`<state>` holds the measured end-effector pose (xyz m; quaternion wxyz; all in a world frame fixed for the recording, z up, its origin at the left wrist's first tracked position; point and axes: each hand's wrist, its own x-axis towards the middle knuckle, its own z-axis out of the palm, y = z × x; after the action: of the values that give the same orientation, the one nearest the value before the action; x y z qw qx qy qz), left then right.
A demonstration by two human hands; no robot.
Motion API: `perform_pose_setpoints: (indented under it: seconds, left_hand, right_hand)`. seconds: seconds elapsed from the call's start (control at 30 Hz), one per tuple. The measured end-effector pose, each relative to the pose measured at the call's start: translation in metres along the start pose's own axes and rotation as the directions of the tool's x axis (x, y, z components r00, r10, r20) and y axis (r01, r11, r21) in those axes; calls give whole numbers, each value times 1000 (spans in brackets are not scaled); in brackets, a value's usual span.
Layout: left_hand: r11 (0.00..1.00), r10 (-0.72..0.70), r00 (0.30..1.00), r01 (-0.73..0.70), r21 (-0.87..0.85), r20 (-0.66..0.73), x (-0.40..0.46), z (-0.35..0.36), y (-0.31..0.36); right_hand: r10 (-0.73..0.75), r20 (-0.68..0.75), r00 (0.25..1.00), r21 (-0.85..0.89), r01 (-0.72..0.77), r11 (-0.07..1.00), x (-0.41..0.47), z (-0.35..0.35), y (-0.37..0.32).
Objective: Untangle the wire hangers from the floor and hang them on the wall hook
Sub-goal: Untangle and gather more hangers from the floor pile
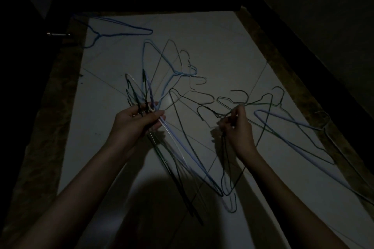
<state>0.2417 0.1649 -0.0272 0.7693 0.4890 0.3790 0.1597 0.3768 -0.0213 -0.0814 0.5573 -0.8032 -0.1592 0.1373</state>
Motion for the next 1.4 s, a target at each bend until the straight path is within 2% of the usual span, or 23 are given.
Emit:
perform_pose_setpoints:
  seconds: [0.2, 0.33, 0.5, 0.67, 0.83, 0.9, 1.03, 1.17, 1.23, 1.4]
  left_hand:
    - [998, 10, 999, -12, 67, 30, -6, 5, -4]
    - [998, 3, 1000, -4, 56, 20, -7, 10, -7]
    - [1000, -14, 1000, 14, -18, 2, -10, 17, -8]
    - [999, 2, 997, 2, -51, 74, -11, 19, -11]
    - [993, -48, 996, 57, -107, 80, -8, 21, -17]
    - [994, -40, 996, 47, -94, 81, -7, 20, -16]
    - [990, -24, 997, 34, -140, 78, -6, 19, -10]
    - [987, 35, 995, -19, -158, 97, -3, 17, -7]
    - [985, 54, 992, -34, -171, 112, -1, 16, -5]
    - [982, 61, 992, -40, -187, 108, 1, 15, 2]
  right_hand:
    - [-58, 70, 996, 117, 50, 992, 0, 21, -37]
    - [-87, 151, 985, 155, 64, 986, -6, 37, -51]
    - [-96, 173, 980, 244, 51, 968, -11, 45, -61]
    - [-212, 199, 957, 4, 216, 976, -19, 51, -69]
    - [-261, 202, 944, -150, 293, 944, -27, 56, -69]
    - [-221, 215, 951, -148, 255, 956, -31, 57, -68]
    - [-18, 328, 945, -195, 86, 977, -33, 51, -64]
    - [-5, 349, 937, -148, 60, 987, -29, 48, -66]
    - [-11, 352, 936, -151, 69, 986, -27, 49, -69]
    - [-78, 342, 936, -350, 204, 914, -23, 57, -75]
